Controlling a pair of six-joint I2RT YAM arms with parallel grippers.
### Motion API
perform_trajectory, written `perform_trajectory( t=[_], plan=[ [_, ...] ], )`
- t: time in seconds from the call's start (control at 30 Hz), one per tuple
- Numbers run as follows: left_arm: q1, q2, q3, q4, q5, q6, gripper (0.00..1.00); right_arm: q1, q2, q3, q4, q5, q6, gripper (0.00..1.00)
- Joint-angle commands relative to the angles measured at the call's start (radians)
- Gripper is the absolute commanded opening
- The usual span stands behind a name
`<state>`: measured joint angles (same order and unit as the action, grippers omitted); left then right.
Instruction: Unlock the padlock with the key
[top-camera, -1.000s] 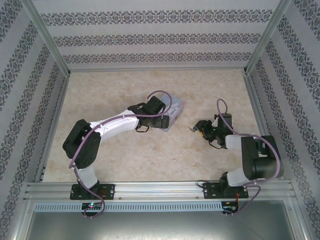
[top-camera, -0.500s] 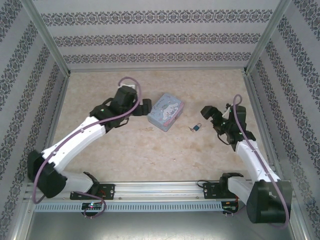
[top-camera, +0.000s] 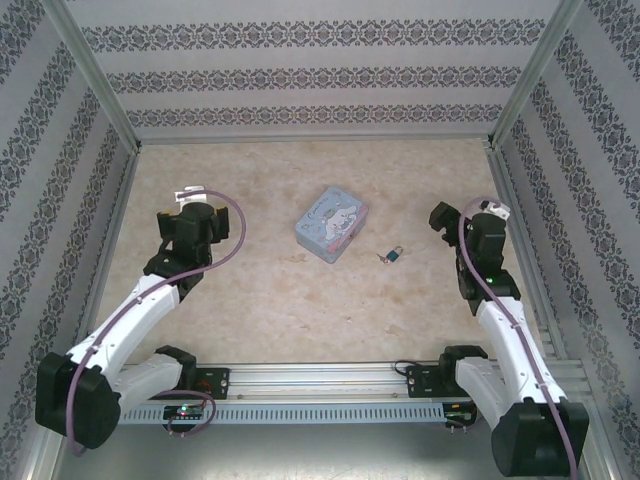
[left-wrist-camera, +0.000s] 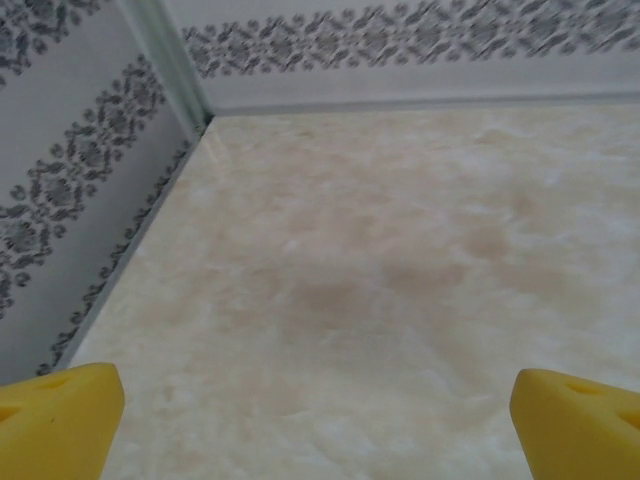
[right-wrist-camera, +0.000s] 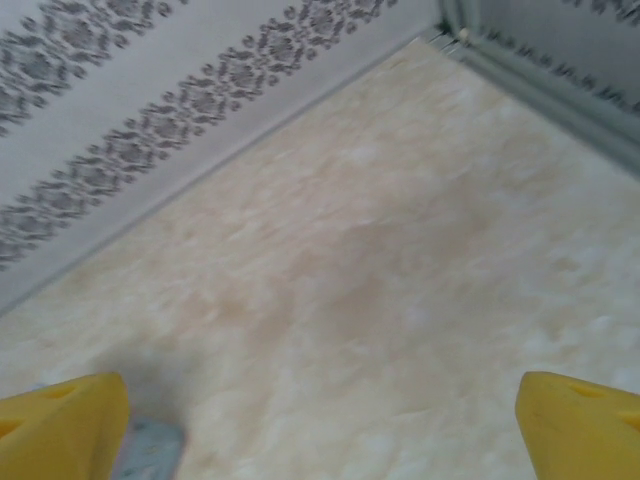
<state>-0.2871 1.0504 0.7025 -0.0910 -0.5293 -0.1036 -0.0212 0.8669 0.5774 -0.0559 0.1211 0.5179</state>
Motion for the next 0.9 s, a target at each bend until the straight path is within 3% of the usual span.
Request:
perform_trajectory(
  t=[0.0,0.27,0.5,0.63,0.77,0.87],
  plan=[
    [0.044,0.039,-0.086,0.218,0.0,0.124,1.0,0.022,0.046,-0.014,0.093,0.136,-0.185,0.98],
    [0.144,0.188,-0.221,0.542,0.134,0.122,1.0,0.053,0.219,-0.061,0.255,0.208,-0.311,0.98],
    [0.16,0.356,-0.281,0.768,0.197,0.118,0.99,0.055,0.314,-0.193,0.589,0.198,-0.439,0.98],
    [0.18,0.395,-0.285,0.824,0.335,0.145,1.0,0.038,0.415,-0.298,0.895,0.105,-0.439,0.98],
    [0.201,0.439,-0.292,0.875,0.404,0.148,1.0,0.043,0.552,-0.319,1.073,-0.021,-0.476,0.98],
    [0.262,0.491,-0.298,0.916,0.532,0.124,1.0,0.045,0.671,-0.318,1.213,-0.149,-0.517,0.98]
  ],
)
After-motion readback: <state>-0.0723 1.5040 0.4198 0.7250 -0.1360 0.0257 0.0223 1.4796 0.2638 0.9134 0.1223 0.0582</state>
